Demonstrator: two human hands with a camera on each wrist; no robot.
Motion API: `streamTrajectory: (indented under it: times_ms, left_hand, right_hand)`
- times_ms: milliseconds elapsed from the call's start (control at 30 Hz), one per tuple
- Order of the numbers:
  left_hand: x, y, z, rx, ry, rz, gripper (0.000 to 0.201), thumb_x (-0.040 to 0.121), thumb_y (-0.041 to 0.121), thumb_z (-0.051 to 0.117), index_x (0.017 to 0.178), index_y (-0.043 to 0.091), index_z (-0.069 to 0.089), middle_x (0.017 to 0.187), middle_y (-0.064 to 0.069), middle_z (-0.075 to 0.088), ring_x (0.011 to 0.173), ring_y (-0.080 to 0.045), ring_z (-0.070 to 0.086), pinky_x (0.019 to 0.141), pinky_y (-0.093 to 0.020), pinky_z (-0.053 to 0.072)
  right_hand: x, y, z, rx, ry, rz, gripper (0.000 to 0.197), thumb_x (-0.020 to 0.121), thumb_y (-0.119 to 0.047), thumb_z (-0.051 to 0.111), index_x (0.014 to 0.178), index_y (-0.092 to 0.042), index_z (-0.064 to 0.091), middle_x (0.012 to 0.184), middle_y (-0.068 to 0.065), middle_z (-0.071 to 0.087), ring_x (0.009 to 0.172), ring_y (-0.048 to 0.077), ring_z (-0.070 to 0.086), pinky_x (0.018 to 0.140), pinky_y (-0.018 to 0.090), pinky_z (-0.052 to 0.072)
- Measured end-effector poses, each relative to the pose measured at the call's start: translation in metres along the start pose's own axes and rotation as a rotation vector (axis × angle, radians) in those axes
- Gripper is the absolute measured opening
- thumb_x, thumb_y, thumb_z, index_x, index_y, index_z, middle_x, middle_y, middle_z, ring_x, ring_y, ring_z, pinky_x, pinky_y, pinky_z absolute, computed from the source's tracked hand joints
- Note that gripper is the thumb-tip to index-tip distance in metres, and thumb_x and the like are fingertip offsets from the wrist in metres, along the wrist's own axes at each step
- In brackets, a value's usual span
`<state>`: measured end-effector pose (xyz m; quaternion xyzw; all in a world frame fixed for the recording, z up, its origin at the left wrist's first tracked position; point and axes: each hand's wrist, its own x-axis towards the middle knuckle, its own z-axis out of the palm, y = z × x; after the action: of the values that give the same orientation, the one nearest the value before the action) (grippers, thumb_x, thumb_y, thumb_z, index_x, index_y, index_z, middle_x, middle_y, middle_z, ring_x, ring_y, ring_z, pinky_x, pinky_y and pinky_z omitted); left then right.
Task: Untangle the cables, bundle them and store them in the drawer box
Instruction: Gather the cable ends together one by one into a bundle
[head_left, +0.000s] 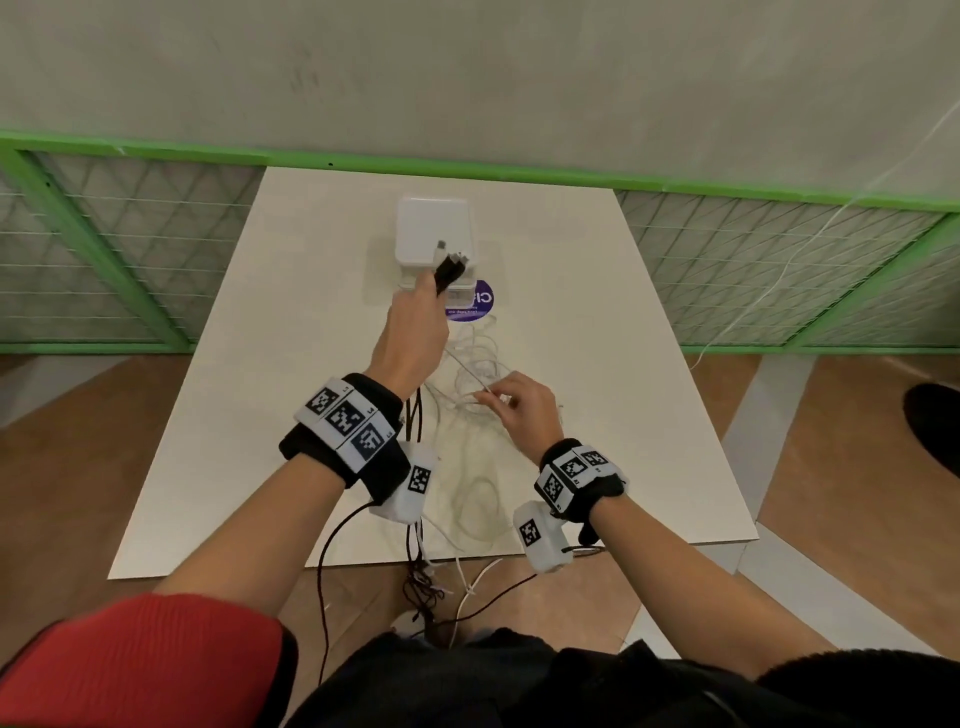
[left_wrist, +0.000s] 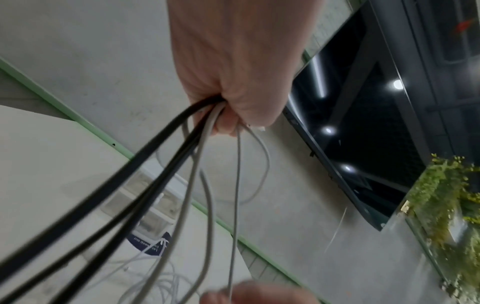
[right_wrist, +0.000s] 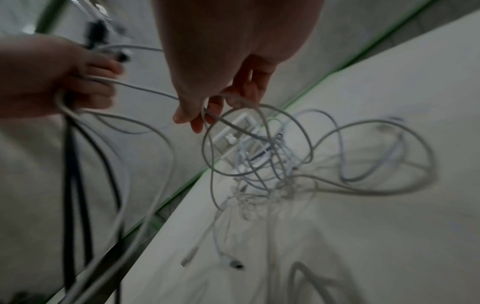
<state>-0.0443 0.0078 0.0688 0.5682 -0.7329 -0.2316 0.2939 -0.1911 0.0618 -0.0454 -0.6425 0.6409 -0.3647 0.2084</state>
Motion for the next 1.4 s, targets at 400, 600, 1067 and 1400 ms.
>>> streamTrajectory:
  times_ms: [400, 600, 1067, 1400]
  left_hand:
    - [0.018, -0.001, -0.04, -0.152, 0.297, 0.07, 0.024, 0.1, 0.011, 0.035, 0.111, -0.007, 0.046, 0.079, -0.017, 0.051, 0.051, -0.012, 0.041, 0.05, -0.02, 0.026]
    - [0.01, -0.003, -0.024, 0.227, 0.177, 0.01, 0.02, 0.095, 0.001, 0.034, 0.111, 0.001, 0.046, 0.103, -0.021, 0.061, 0.098, -0.037, 0.056, 0.087, -0.044, 0.036]
    - [-0.019, -0.007, 0.041, 0.222, -0.33, 0.169, 0.015, 0.095, 0.002, 0.035, 0.107, 0.0, 0.045, 0.092, -0.022, 0.063, 0.081, -0.035, 0.057, 0.062, -0.033, 0.036]
    - [-0.006, -0.001, 0.014, -0.084, -0.061, 0.003, 0.026, 0.099, 0.011, 0.034, 0.12, -0.002, 0.044, 0.091, -0.025, 0.06, 0.075, -0.035, 0.057, 0.06, -0.039, 0.041]
  right_hand:
    - [0.003, 0.03, -0.004, 0.034, -0.087, 0.19, 0.018, 0.087, -0.019, 0.064, 0.089, -0.005, 0.074, 0.084, 0.017, 0.067, 0.073, 0.022, 0.057, 0.068, 0.024, 0.038]
    - [0.011, 0.019, -0.004, -0.082, -0.179, 0.136, 0.022, 0.089, -0.021, 0.061, 0.086, -0.002, 0.072, 0.085, 0.016, 0.067, 0.073, 0.02, 0.053, 0.068, 0.028, 0.036]
    - [0.017, -0.007, -0.006, 0.04, 0.013, -0.058, 0.011, 0.082, -0.006, 0.063, 0.079, 0.0, 0.071, 0.068, 0.017, 0.061, 0.06, 0.016, 0.047, 0.061, 0.016, 0.035]
    - [0.017, 0.016, 0.008, 0.117, 0.049, 0.166, 0.014, 0.083, -0.01, 0.068, 0.09, 0.001, 0.073, 0.082, 0.019, 0.069, 0.07, 0.014, 0.054, 0.064, 0.009, 0.037]
